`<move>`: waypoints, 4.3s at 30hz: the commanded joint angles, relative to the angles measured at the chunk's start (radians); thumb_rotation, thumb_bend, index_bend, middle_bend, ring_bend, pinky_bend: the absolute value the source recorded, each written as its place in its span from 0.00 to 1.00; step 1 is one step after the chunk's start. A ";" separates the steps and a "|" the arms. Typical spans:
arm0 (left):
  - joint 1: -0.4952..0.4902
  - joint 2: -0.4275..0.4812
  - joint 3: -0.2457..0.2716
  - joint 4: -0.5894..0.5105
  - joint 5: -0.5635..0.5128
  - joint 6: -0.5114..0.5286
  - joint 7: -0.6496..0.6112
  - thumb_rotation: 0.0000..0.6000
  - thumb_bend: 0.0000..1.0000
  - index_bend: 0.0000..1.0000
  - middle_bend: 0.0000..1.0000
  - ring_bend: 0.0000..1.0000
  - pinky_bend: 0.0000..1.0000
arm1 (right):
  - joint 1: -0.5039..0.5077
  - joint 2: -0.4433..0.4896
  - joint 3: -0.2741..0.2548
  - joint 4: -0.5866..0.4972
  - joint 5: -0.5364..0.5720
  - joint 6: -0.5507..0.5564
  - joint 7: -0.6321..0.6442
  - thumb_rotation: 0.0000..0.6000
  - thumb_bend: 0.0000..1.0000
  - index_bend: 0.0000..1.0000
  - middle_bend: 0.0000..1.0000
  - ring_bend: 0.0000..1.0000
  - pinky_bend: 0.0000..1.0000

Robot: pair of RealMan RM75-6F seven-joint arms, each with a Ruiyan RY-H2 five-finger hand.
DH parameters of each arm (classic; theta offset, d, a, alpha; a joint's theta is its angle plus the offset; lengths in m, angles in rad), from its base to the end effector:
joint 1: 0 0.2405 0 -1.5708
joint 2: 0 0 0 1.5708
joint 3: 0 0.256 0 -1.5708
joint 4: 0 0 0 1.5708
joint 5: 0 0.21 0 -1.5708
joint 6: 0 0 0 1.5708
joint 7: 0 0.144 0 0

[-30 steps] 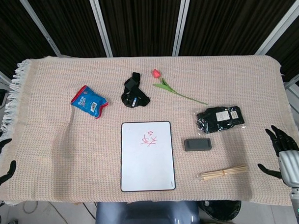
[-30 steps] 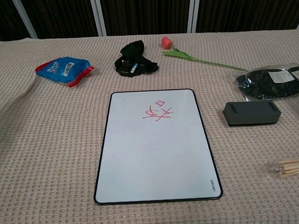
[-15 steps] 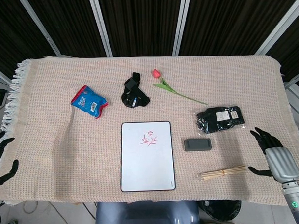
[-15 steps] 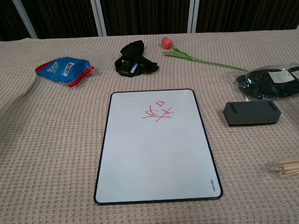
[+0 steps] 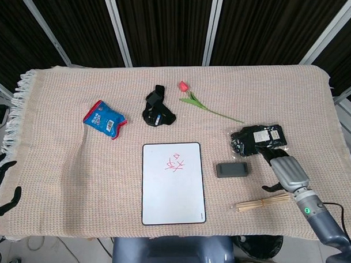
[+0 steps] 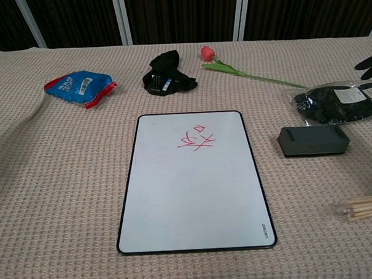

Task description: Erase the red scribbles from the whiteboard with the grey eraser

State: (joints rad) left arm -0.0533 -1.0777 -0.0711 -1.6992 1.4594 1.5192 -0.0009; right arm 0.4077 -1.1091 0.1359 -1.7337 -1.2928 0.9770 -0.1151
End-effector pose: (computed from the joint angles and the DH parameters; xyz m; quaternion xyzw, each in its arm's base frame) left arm -0.3041 0.1745 0.1737 -0.5575 -0.4029 -0.4039 0.6031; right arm -0.2494 -0.2747 0.1028 0.6960 -0.4457 0.3238 0.4605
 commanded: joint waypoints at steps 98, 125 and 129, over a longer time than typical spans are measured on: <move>-0.005 0.009 -0.009 -0.008 -0.041 -0.017 0.001 1.00 0.39 0.20 0.04 0.00 0.01 | 0.557 -0.715 0.164 0.526 0.417 -0.073 -0.343 1.00 0.39 0.43 0.44 0.48 0.48; -0.002 0.008 -0.008 -0.003 -0.034 -0.010 -0.002 1.00 0.39 0.20 0.04 0.00 0.01 | 0.443 -0.660 -0.028 0.332 0.295 -0.017 -0.390 1.00 0.38 0.43 0.47 0.50 0.48; -0.002 0.008 -0.008 -0.003 -0.034 -0.009 -0.001 1.00 0.39 0.20 0.04 0.00 0.01 | 0.427 -0.659 -0.042 0.297 0.277 0.001 -0.403 1.00 0.38 0.43 0.47 0.50 0.48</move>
State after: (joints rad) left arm -0.0557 -1.0700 -0.0788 -1.7018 1.4251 1.5098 -0.0015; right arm 0.8402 -1.7693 0.0983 -1.4308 -1.0106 0.9723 -0.5136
